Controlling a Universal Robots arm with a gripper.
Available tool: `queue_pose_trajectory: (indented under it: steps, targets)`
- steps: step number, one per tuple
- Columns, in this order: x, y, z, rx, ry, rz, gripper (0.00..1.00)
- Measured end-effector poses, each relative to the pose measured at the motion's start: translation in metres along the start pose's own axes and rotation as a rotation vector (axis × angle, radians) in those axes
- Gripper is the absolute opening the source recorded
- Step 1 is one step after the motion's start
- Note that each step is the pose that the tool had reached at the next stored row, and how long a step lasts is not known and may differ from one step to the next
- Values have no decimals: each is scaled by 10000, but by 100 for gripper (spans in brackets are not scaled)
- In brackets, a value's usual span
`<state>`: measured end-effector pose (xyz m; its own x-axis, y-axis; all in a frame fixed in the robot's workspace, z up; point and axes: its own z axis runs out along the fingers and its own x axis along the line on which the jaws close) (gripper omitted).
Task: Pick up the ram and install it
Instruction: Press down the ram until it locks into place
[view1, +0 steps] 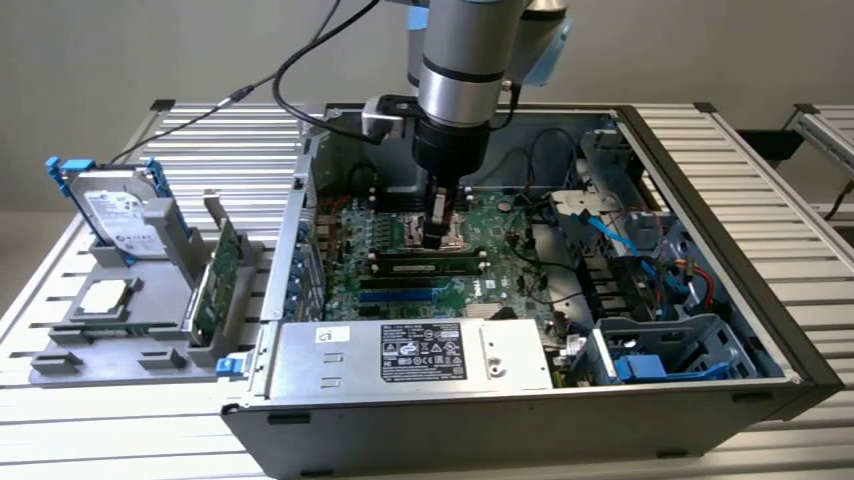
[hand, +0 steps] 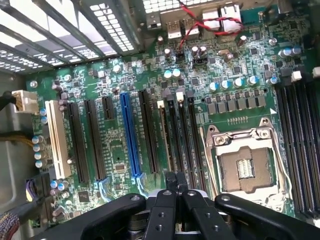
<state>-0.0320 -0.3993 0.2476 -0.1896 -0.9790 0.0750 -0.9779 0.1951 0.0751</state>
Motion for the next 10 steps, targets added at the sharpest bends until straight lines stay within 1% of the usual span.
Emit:
queue_pose_trajectory:
  steps: [10]
  targets:
    - [0,0,0,-60,-118,1435,11]
